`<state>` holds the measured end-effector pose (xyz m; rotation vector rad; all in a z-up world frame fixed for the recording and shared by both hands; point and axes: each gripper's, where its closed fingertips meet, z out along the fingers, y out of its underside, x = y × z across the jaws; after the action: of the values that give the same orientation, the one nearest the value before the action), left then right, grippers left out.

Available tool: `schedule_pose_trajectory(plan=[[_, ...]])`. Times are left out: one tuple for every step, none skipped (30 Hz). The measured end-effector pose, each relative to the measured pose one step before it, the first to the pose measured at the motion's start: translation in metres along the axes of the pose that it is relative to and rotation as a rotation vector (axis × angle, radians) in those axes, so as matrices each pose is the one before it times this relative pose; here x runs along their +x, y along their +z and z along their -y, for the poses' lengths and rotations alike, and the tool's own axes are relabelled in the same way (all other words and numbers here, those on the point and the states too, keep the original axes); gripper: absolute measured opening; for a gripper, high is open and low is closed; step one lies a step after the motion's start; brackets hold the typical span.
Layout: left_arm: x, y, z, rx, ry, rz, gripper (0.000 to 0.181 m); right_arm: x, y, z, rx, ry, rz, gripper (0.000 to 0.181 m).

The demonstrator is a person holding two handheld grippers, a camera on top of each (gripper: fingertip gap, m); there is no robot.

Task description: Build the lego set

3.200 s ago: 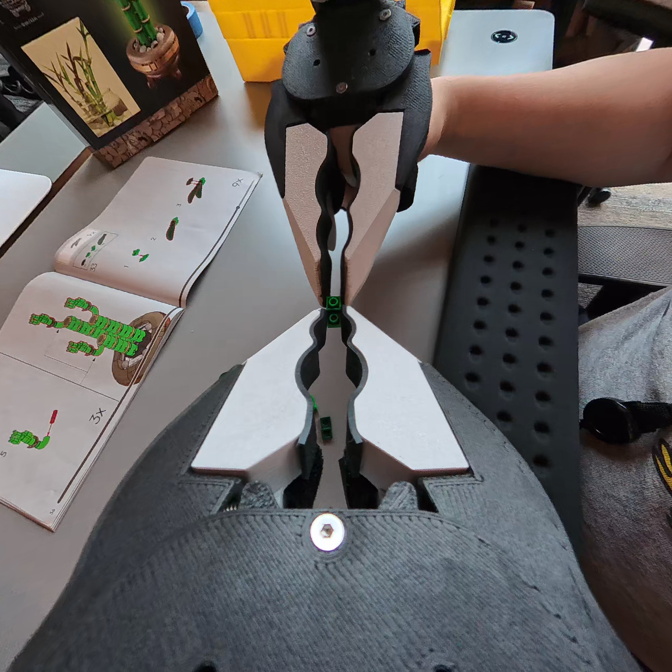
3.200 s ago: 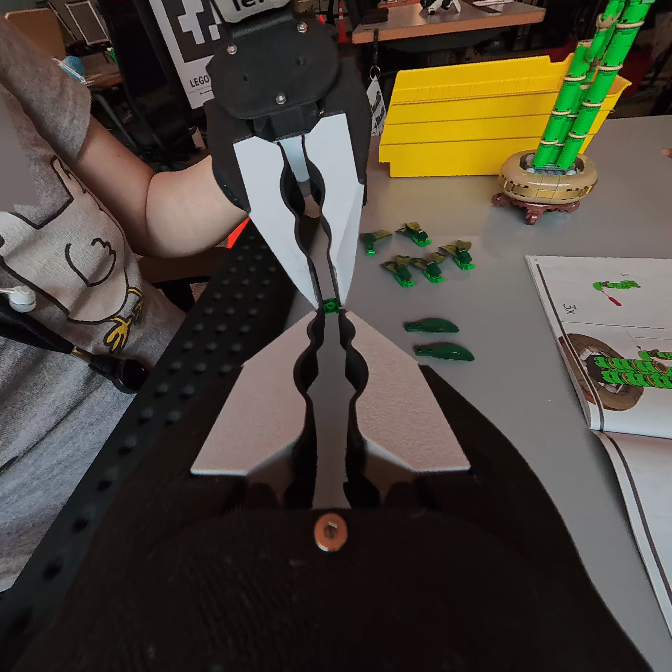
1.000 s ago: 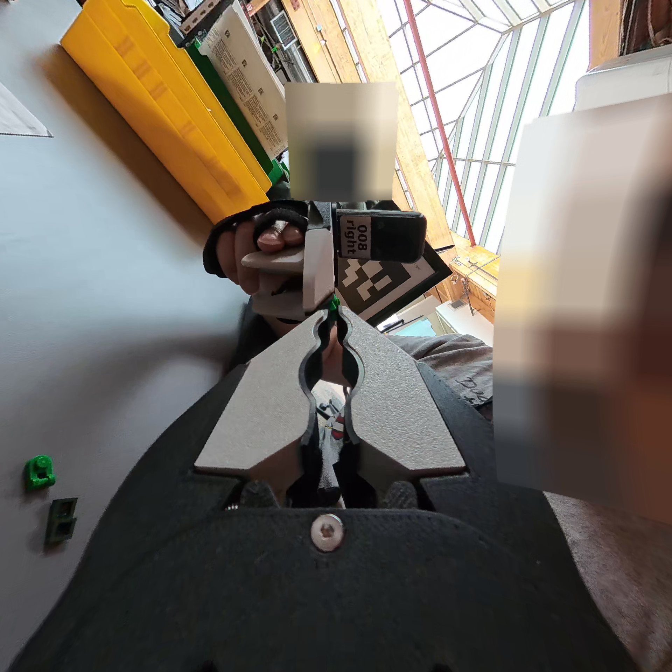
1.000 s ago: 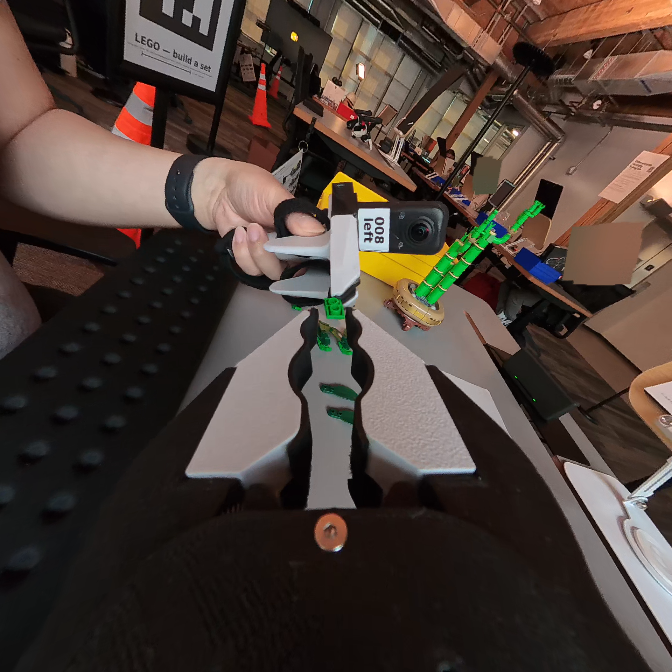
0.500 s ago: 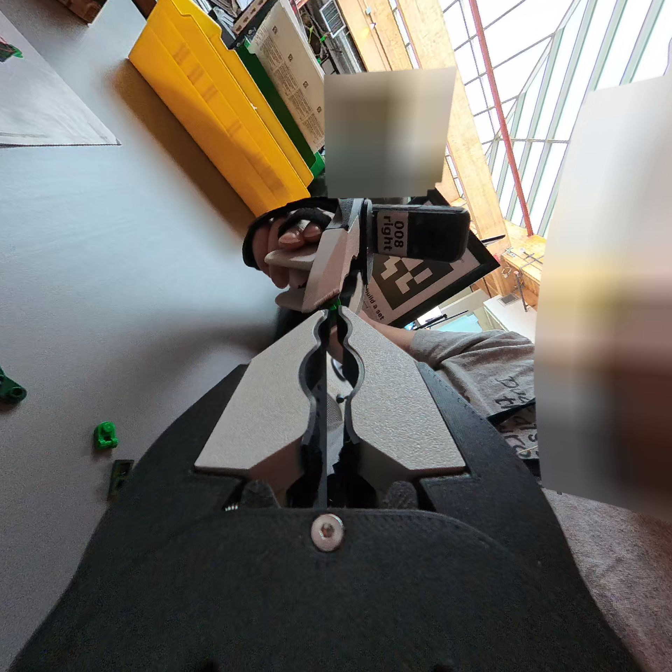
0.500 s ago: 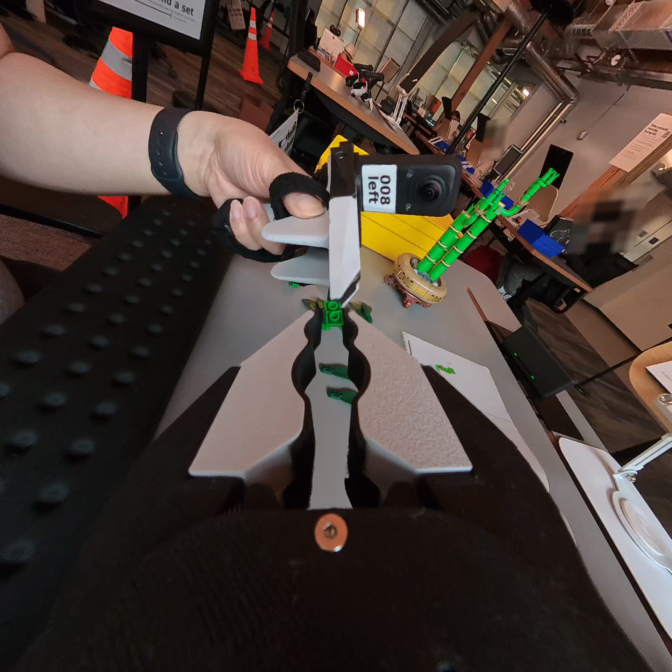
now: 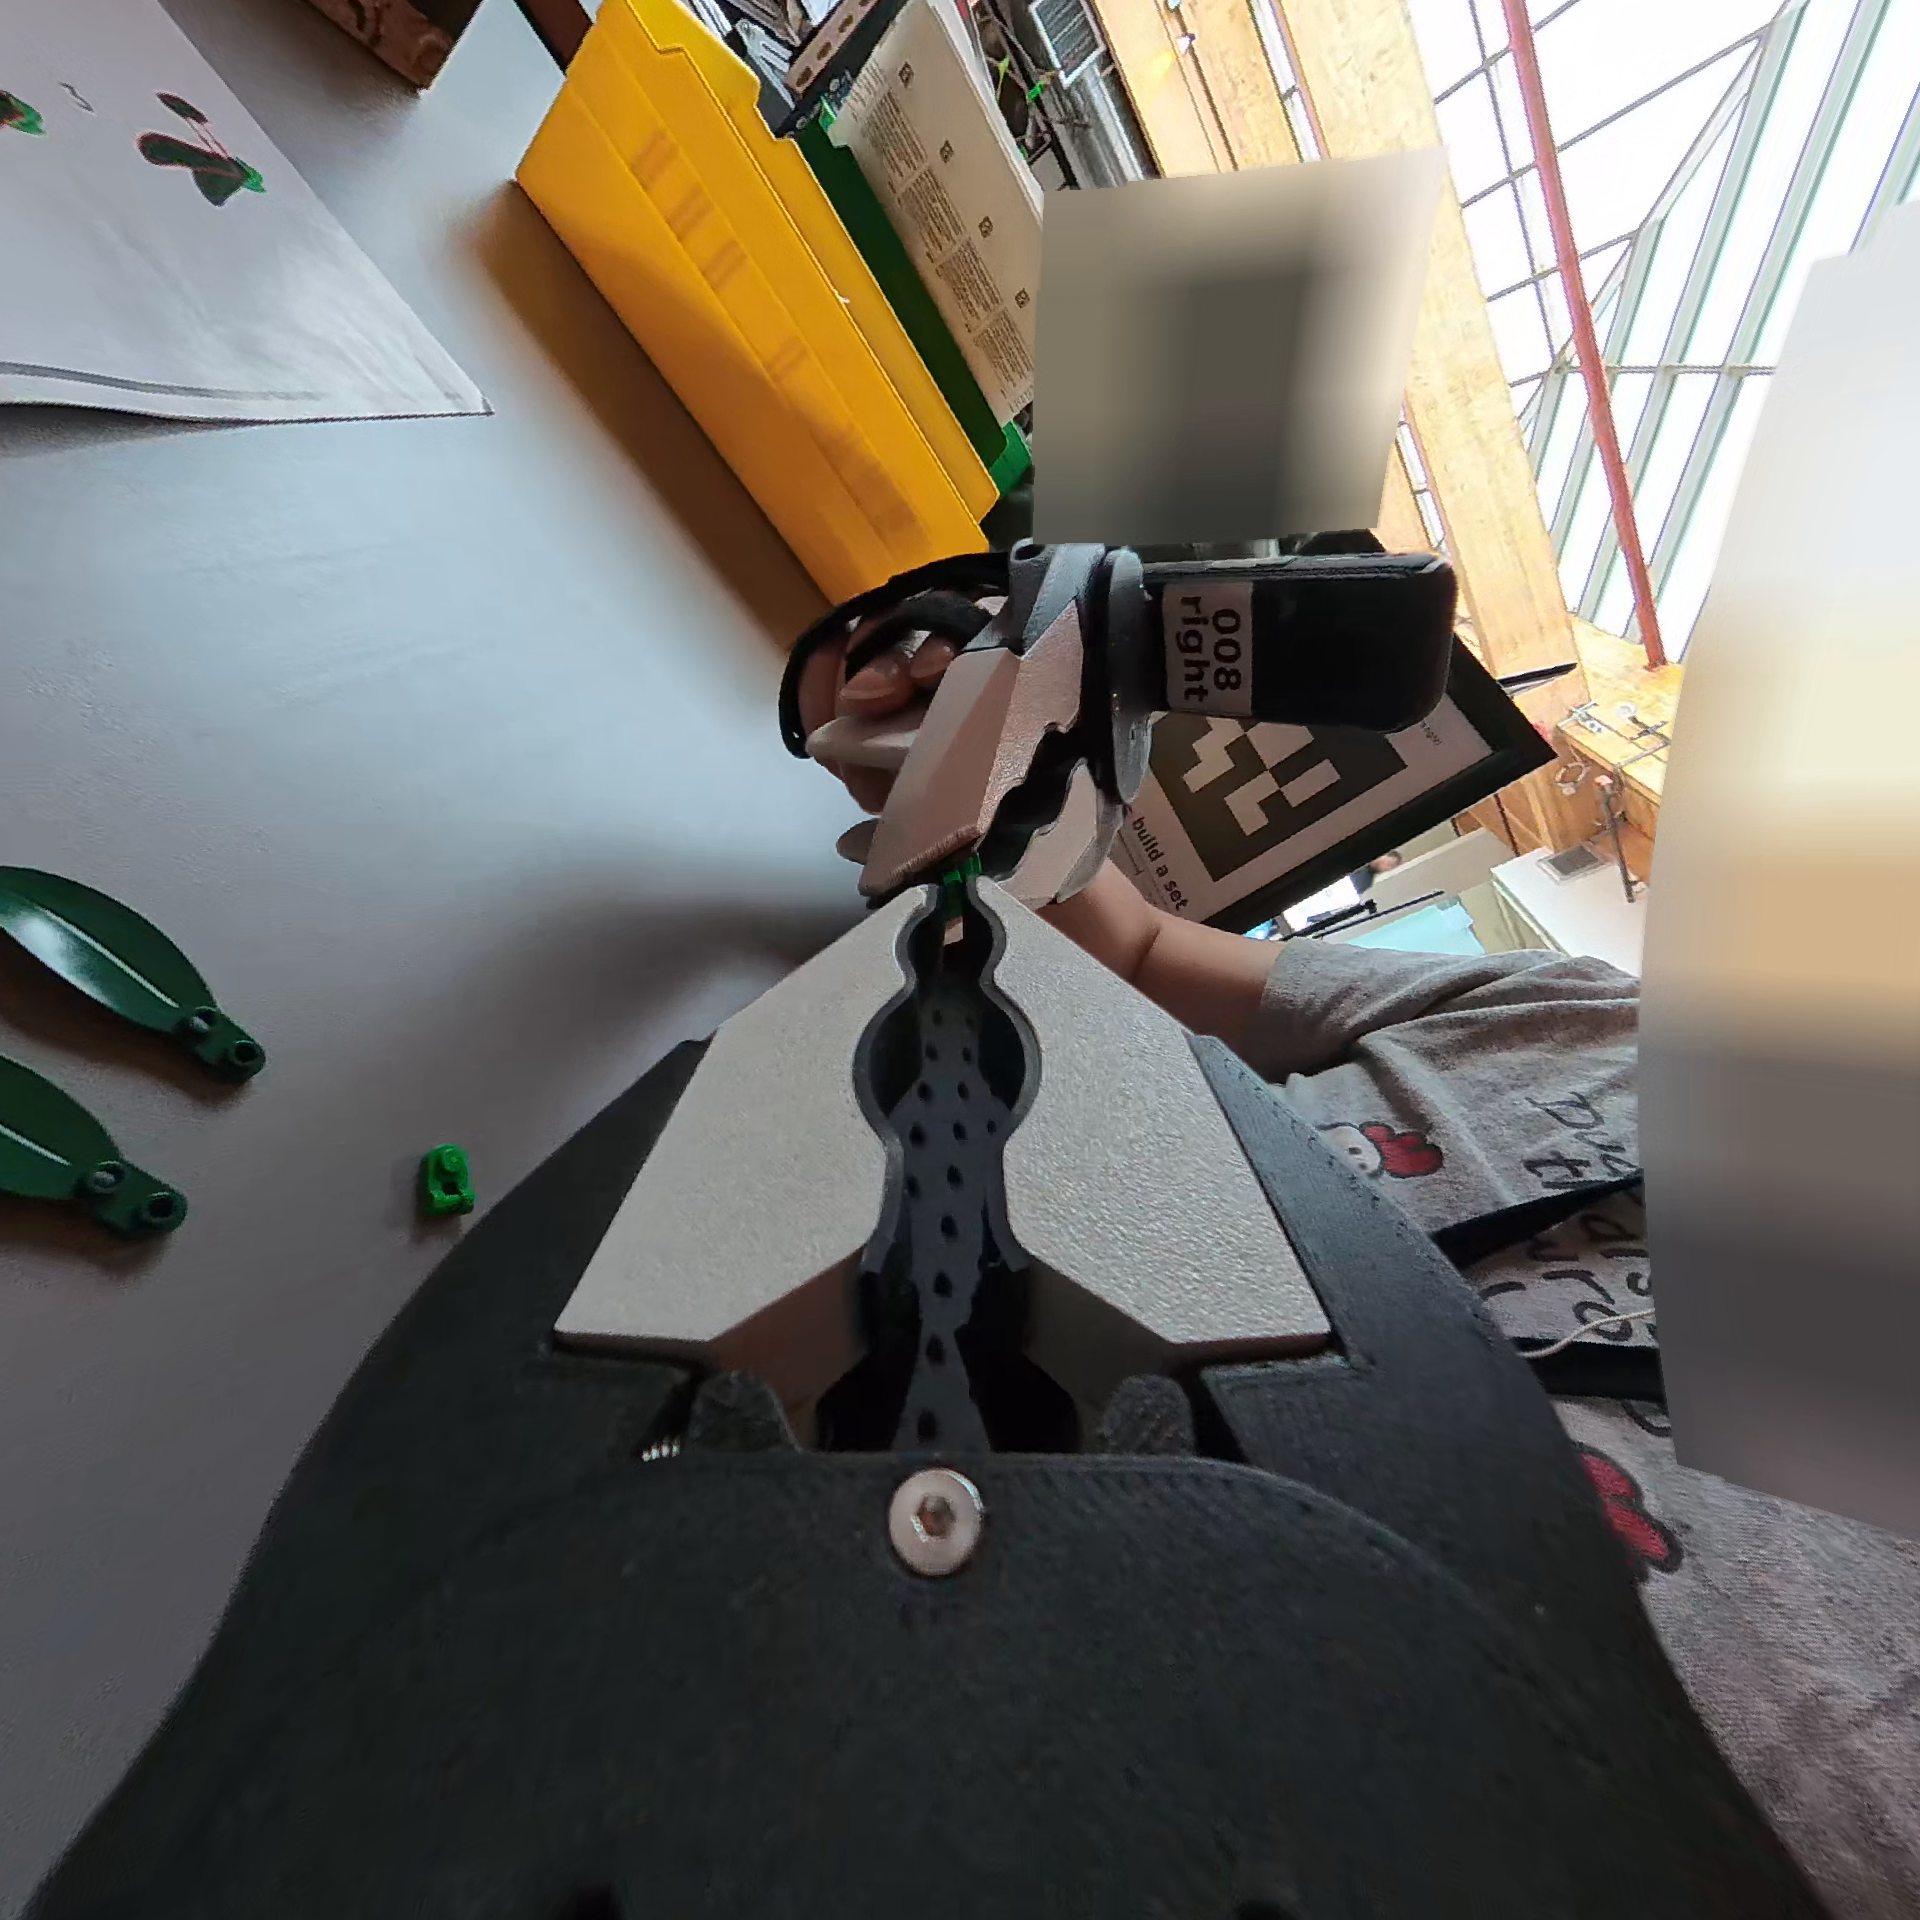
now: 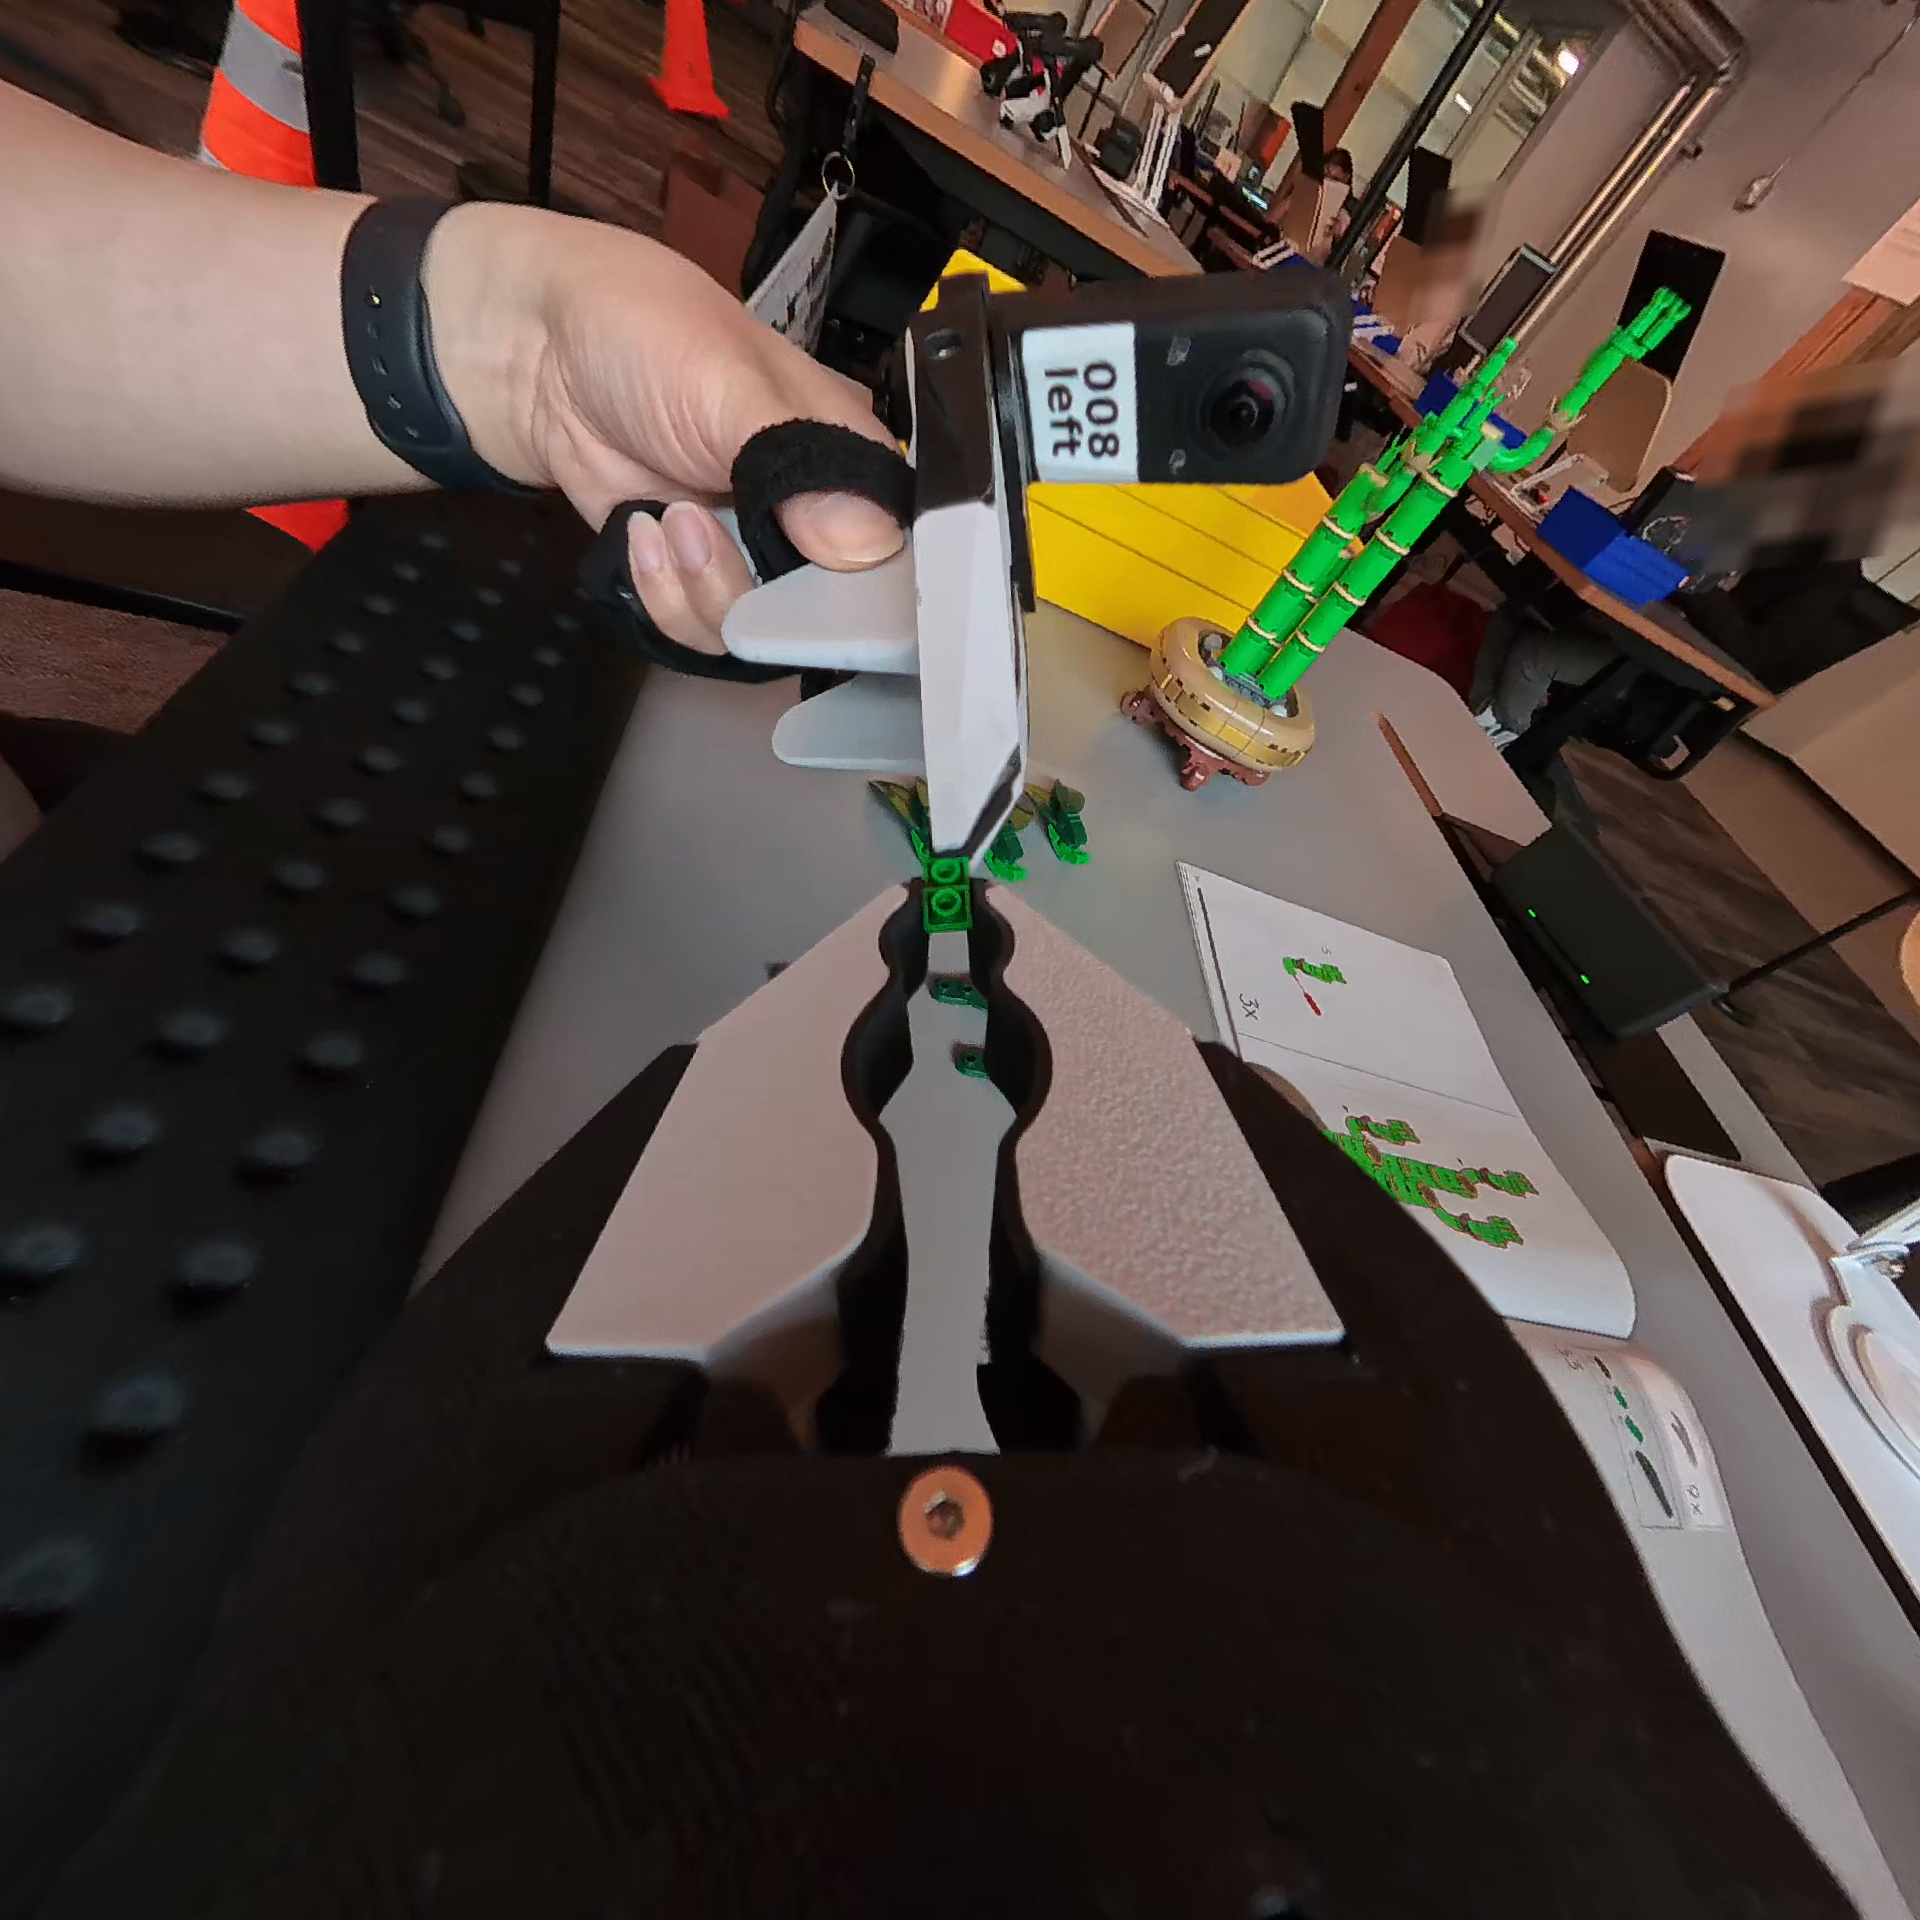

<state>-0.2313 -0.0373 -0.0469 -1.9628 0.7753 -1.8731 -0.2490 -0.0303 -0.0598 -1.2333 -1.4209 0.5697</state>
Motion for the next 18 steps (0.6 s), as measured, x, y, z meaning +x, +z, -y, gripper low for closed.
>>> schedule_pose_trajectory(plan=[[-0.00090, -0.00147, 0.00067, 0.0039, 0.0098, 0.0093, 0.002, -0.00029, 0.00086, -0.00196, -0.0111, -0.0014, 0.0011, 0.005], [-0.00048, -0.00169, 0.00195, 0.0138, 0.0071, 0.0065, 0.007, -0.00011, 0.00062, -0.00189, -0.0102, -0.0013, -0.0006, 0.005], [-0.00059, -0.00183, 0.00140, 0.0124, 0.0040, 0.0062, 0.009, 0.00071, 0.00053, -0.00160, -0.0078, -0.0014, -0.0051, 0.005], [-0.00077, -0.00128, 0.00011, 0.0040, 0.0020, 0.0056, 0.009, 0.00012, 0.00035, -0.00077, -0.0040, -0.0016, -0.0006, 0.005], [-0.00086, -0.00057, -0.00073, -0.0007, 0.0017, 0.0046, 0.009, 0.00016, 0.00013, 0.00016, 0.0014, 0.0005, -0.0007, 0.005], [-0.00025, -0.00003, -0.00124, -0.0022, 0.0018, 0.0015, 0.009, 0.00060, 0.00002, 0.00025, 0.0020, 0.0034, -0.0026, 0.005], [0.00033, 0.00042, -0.00097, -0.0001, 0.0002, -0.0024, 0.010, 0.00084, 0.00012, -0.00031, -0.0026, 0.0043, -0.0040, 0.005], [0.00036, 0.00073, -0.00060, 0.0016, -0.0011, -0.0033, 0.011, 0.00037, 0.00002, -0.00038, -0.0014, 0.0002, -0.0012, 0.005], [0.00023, 0.00057, -0.00037, 0.0012, 0.0002, -0.0038, 0.011, 0.00010, 0.00007, -0.00016, -0.0003, -0.0036, -0.0018, 0.005], [-0.00032, 0.00028, -0.00019, 0.0017, 0.0007, -0.0011, 0.011, 0.00012, 0.00007, -0.00043, -0.0019, -0.0034, -0.0025, 0.005], [-0.00179, -0.00032, 0.00026, 0.0036, -0.0004, 0.0066, 0.011, 0.00001, 0.00029, -0.00079, -0.0043, -0.0011, -0.0007, 0.005], [-0.00357, -0.00111, 0.00076, 0.0058, 0.0011, 0.0177, 0.011, -0.00008, 0.00024, -0.00098, -0.0046, -0.0012, 0.0004, 0.005], [-0.00588, -0.00189, 0.00050, 0.0049, 0.0066, 0.0316, 0.011, 0.00000, 0.00024, -0.00131, -0.0063, -0.0031, -0.0005, 0.005], [-0.00800, -0.00261, -0.00069, -0.0029, 0.0162, 0.0449, 0.011, 0.00068, 0.00024, -0.00244, -0.0128, -0.0042, -0.0043, 0.005], [-0.00791, -0.00292, -0.00280, -0.0168, 0.0358, 0.0482, 0.010, 0.00170, 0.00010, -0.00318, -0.0180, -0.0063, -0.0105, 0.005], [-0.00504, -0.00265, -0.00474, -0.0300, 0.0651, 0.0367, 0.007, 0.00197, 0.00002, -0.00350, -0.0180, -0.0065, -0.0098, 0.005], [-0.00261, -0.00212, -0.00511, -0.0309, 0.0879, 0.0292, 0.005, 0.00154, 0.00011, -0.00385, -0.0189, -0.0017, -0.0055, 0.005], [-0.00401, -0.00197, -0.00502, -0.0258, 0.0929, 0.0456, 0.007, 0.00183, 0.00010, -0.00403, -0.0191, 0.0014, -0.0055, 0.005]])
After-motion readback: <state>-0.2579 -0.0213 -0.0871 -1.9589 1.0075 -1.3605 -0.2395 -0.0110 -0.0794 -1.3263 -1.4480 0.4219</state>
